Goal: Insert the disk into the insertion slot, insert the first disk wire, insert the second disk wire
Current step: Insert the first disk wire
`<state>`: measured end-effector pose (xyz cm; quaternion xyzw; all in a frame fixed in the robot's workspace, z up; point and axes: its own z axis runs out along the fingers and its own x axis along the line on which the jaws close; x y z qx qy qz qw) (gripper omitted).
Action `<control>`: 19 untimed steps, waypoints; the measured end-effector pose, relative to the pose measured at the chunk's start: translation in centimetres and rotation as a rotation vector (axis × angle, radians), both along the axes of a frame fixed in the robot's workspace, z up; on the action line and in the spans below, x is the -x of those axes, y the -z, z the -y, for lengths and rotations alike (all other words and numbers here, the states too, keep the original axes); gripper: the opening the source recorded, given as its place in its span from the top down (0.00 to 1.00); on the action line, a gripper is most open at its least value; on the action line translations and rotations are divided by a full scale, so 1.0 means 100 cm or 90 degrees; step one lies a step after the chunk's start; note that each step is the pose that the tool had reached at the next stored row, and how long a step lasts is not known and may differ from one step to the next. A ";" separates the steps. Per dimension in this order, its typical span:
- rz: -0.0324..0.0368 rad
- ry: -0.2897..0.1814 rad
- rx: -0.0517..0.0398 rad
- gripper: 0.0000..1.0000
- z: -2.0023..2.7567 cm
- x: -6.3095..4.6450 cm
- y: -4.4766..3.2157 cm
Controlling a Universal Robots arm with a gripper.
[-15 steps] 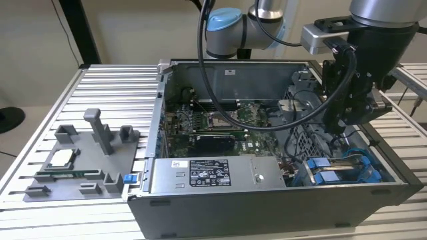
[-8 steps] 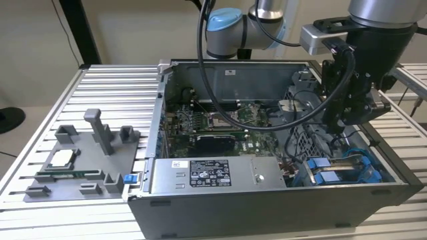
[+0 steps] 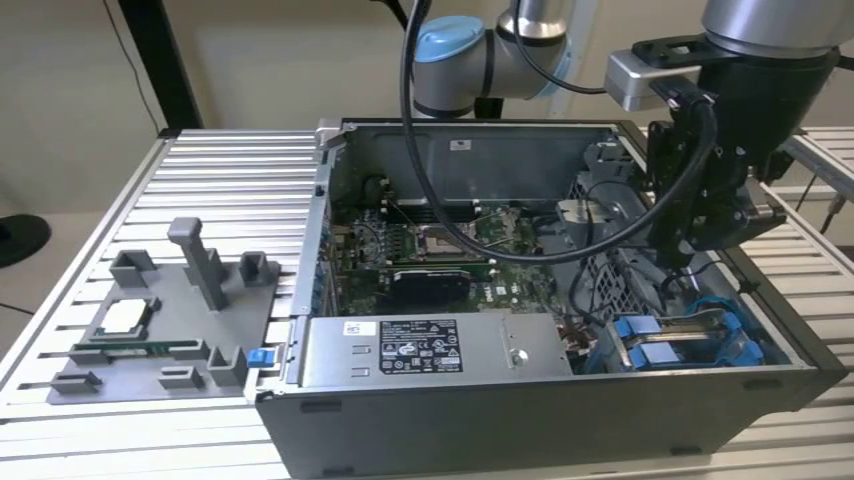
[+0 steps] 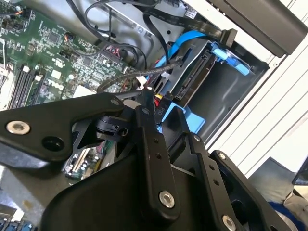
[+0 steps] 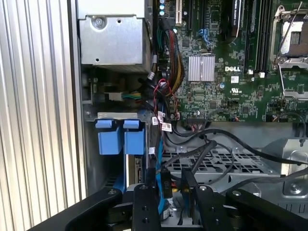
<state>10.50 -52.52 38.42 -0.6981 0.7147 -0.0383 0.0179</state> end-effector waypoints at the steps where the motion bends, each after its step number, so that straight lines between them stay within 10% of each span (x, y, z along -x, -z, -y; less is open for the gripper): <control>1: 0.0000 0.000 0.0000 0.00 0.0000 0.000 -0.0001; 19: 0.0011 0.000 -0.0001 0.00 -0.0003 0.000 -0.0016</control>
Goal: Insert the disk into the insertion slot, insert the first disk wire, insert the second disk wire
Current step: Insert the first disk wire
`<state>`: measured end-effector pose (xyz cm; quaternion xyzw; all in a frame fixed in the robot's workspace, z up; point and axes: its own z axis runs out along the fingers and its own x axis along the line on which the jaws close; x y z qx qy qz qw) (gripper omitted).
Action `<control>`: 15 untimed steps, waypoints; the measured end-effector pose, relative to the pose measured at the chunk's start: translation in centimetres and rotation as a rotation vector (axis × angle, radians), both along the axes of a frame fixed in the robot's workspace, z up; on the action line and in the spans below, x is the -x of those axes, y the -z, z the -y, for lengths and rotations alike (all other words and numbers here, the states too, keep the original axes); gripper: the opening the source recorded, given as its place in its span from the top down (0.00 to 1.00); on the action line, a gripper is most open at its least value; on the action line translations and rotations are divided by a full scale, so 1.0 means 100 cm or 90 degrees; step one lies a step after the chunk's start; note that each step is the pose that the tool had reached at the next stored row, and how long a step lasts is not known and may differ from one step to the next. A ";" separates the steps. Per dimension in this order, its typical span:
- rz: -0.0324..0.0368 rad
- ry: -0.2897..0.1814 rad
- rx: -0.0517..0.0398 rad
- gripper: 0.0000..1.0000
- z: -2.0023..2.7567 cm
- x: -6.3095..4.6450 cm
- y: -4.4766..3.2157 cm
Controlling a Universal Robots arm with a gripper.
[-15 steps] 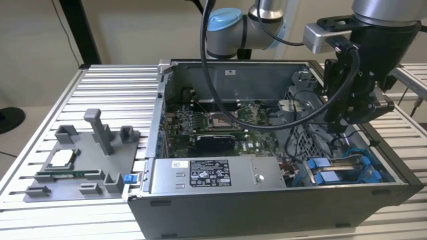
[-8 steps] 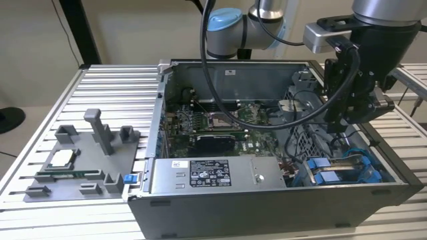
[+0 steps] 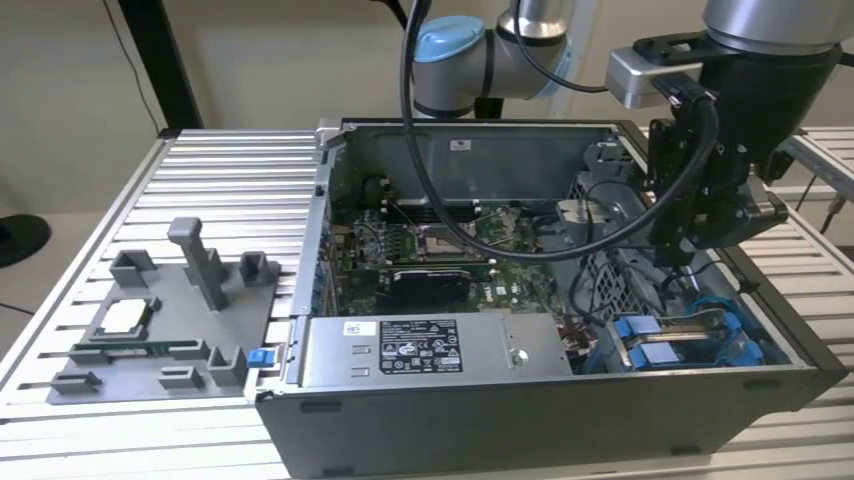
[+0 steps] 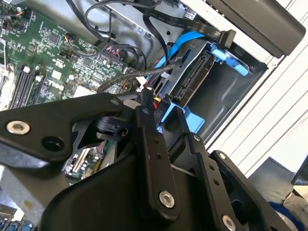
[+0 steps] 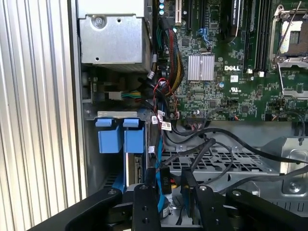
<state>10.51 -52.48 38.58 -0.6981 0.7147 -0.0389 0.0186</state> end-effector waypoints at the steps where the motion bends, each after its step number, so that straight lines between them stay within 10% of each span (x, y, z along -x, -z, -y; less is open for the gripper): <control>1: 0.0000 0.000 0.0000 0.00 0.0000 0.000 0.0000; 2: 0.0001 0.000 0.0000 0.00 0.0000 0.000 0.0000; 3: 0.0001 0.000 0.0000 1.00 0.0000 0.000 0.0000; 15: 0.0005 0.000 0.0000 1.00 0.0000 0.000 0.0000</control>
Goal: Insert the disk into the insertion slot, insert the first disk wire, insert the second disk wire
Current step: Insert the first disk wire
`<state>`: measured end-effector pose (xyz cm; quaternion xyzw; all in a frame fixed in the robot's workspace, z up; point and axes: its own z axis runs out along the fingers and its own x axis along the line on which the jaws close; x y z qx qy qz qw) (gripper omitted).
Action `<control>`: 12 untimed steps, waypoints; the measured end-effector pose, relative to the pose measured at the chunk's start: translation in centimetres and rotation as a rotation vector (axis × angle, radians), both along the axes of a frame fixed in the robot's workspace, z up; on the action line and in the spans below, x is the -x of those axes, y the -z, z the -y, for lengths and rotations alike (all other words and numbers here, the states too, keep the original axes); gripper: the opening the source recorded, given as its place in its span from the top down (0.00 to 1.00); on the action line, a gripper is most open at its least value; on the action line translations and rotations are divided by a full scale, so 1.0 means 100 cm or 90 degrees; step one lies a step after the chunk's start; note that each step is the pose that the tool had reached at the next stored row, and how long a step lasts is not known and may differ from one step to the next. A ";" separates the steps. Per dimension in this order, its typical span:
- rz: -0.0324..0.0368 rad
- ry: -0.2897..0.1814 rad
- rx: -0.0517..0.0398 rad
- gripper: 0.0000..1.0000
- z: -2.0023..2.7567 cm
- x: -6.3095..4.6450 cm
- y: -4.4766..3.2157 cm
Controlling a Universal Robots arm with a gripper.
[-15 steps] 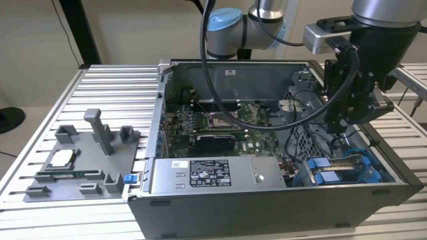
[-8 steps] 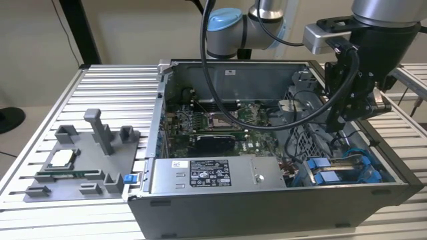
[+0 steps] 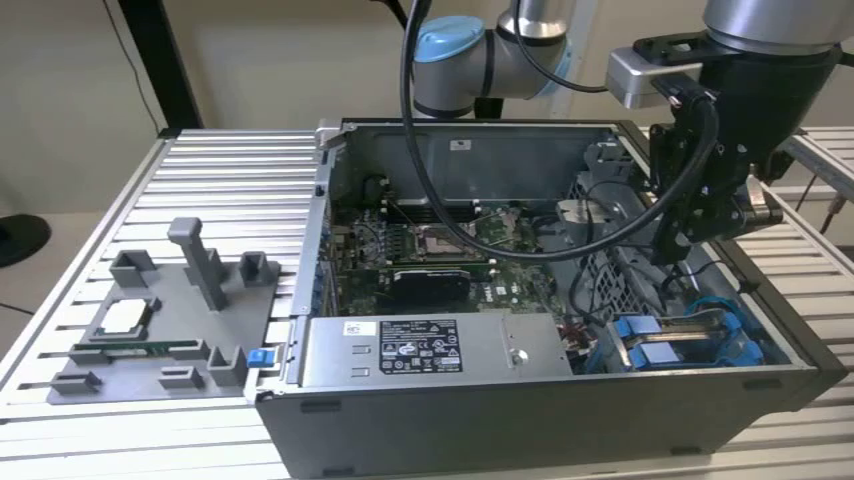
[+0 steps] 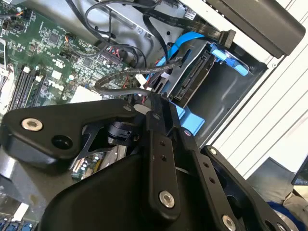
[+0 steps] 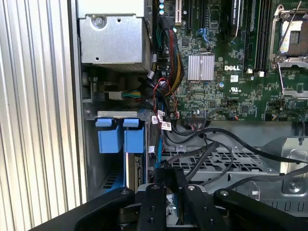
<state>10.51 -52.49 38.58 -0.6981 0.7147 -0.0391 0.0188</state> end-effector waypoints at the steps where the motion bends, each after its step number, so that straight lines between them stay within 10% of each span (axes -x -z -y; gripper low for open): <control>1: 0.0000 0.000 0.0000 1.00 0.0000 0.000 0.0000; 12: -0.0098 0.000 0.0000 1.00 0.0093 -0.014 0.0023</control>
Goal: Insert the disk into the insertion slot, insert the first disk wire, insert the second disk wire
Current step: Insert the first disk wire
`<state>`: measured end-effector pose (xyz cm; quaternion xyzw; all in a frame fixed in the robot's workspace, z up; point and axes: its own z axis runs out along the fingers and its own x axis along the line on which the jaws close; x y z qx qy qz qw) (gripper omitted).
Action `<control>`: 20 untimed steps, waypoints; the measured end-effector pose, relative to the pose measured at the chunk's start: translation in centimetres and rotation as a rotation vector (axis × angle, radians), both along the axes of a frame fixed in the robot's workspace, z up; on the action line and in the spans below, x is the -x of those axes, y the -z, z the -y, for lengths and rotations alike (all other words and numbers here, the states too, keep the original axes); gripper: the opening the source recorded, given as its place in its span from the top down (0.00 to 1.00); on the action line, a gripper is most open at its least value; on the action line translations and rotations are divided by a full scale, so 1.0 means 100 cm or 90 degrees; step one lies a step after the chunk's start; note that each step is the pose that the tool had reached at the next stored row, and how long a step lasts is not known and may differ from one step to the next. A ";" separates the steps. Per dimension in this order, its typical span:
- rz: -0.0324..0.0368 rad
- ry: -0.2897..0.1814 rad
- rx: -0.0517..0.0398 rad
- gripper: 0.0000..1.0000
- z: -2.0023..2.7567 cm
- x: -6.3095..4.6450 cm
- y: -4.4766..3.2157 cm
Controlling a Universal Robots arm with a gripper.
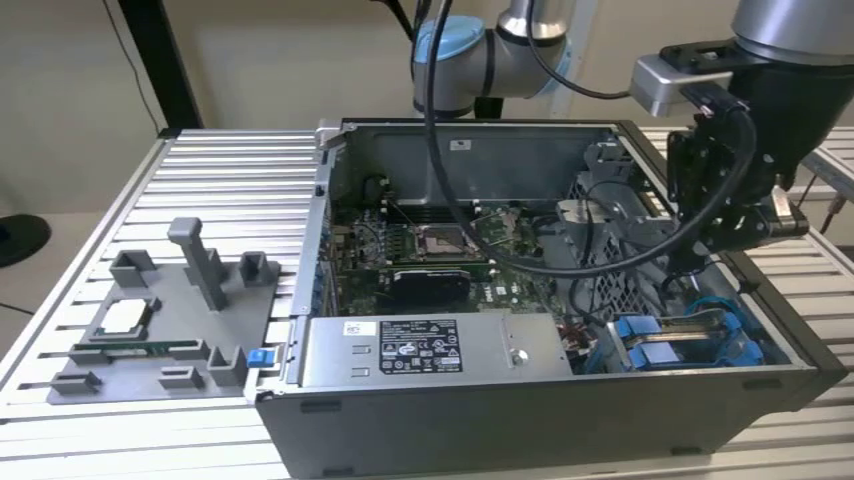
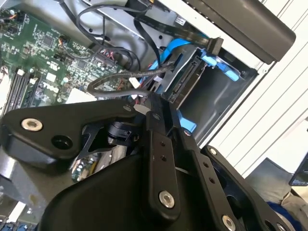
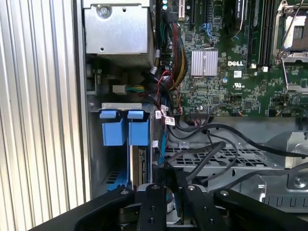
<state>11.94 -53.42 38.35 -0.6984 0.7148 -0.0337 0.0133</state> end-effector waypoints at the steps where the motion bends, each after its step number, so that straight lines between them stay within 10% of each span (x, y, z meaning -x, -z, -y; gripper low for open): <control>1: -0.0014 0.000 0.0000 1.00 0.0020 -0.001 0.0006; 10: -0.0078 0.000 -0.0003 1.00 0.0162 -0.014 0.0063; 20: -0.0080 0.000 -0.0008 1.00 0.0201 -0.019 0.0111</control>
